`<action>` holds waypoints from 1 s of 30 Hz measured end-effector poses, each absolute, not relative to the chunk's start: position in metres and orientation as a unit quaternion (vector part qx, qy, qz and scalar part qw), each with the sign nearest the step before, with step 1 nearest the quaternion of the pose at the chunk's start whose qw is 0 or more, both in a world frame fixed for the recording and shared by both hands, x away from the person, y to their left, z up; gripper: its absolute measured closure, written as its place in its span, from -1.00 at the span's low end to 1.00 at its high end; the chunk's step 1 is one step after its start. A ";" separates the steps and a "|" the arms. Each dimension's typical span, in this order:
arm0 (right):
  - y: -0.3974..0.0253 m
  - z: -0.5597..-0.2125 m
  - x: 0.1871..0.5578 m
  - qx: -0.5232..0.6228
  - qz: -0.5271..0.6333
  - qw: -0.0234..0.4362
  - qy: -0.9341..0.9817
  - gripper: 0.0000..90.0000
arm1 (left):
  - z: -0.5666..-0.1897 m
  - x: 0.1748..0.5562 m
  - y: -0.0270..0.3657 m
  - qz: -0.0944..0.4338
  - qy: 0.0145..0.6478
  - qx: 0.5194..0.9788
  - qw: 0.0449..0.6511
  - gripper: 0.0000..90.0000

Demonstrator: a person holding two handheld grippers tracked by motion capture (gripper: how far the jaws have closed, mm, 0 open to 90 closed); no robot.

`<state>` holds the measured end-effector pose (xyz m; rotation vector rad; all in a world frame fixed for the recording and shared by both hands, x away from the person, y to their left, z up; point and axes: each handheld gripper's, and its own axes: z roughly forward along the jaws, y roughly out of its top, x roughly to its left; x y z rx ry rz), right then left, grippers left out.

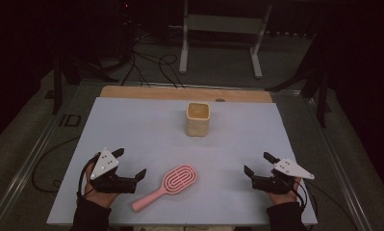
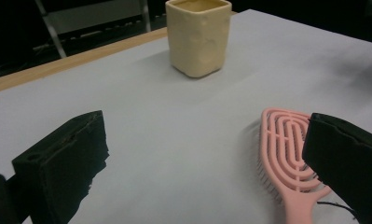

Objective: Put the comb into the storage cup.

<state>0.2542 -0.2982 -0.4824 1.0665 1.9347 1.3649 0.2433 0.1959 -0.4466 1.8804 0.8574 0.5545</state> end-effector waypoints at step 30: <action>-0.297 -0.485 0.256 0.395 0.500 0.267 0.723 -0.81 | -0.470 0.249 0.164 0.171 0.332 0.802 0.465 -0.98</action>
